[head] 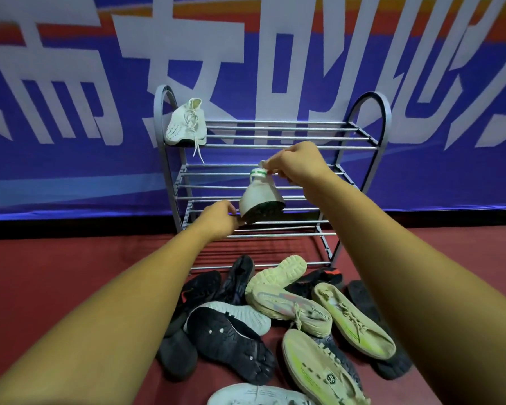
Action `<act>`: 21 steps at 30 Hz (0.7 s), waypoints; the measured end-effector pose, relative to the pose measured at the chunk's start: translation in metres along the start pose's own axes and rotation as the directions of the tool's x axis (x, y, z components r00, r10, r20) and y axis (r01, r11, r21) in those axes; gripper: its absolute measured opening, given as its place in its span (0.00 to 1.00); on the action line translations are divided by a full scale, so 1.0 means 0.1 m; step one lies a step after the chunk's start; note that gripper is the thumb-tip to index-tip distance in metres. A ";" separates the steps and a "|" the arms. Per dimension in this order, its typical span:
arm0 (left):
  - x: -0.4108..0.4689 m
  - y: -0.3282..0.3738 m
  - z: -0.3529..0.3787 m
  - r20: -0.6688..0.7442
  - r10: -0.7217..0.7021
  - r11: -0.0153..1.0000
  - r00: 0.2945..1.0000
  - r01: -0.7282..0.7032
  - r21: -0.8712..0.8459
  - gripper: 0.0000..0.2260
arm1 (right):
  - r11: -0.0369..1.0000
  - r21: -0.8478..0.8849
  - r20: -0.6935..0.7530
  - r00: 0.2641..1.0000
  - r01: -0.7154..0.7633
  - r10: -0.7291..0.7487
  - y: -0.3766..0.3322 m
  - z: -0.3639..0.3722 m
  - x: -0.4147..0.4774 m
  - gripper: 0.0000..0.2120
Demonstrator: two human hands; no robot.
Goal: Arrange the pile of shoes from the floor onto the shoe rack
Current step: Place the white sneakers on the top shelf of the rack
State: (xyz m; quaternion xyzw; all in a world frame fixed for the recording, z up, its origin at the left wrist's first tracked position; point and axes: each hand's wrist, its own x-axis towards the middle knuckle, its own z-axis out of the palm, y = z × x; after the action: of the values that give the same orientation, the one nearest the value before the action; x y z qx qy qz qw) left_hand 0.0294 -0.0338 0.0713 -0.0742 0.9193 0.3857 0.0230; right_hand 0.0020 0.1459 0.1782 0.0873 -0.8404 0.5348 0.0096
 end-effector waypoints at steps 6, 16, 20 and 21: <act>-0.10 0.22 -0.17 0.431 -0.171 0.619 0.886 0.437 -0.653 0.23 | 0.989 0.141 0.019 0.999 0.039 -0.042 -0.08 -0.01 -0.06 0.04; -0.14 0.49 -0.45 0.245 -0.174 0.388 0.954 0.295 -0.873 0.18 | 0.967 0.248 0.021 0.998 0.058 -0.065 -0.20 -0.04 -0.06 0.13; -0.18 0.54 -0.51 0.139 -0.147 0.401 0.979 0.187 -0.897 0.10 | 0.997 0.072 -0.060 0.998 -0.001 0.006 -0.12 0.02 -0.03 0.13; -0.19 0.55 -0.53 0.111 -0.139 0.418 0.984 0.159 -0.895 0.08 | 0.996 0.079 -0.027 0.999 -0.029 0.032 -0.12 0.02 -0.03 0.15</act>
State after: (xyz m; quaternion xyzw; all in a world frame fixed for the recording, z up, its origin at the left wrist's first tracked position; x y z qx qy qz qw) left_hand 0.0405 -0.0313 0.1496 -0.1525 0.5618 0.8128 0.0228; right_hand 0.0069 0.1393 0.1877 0.0671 -0.8198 0.5686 0.0100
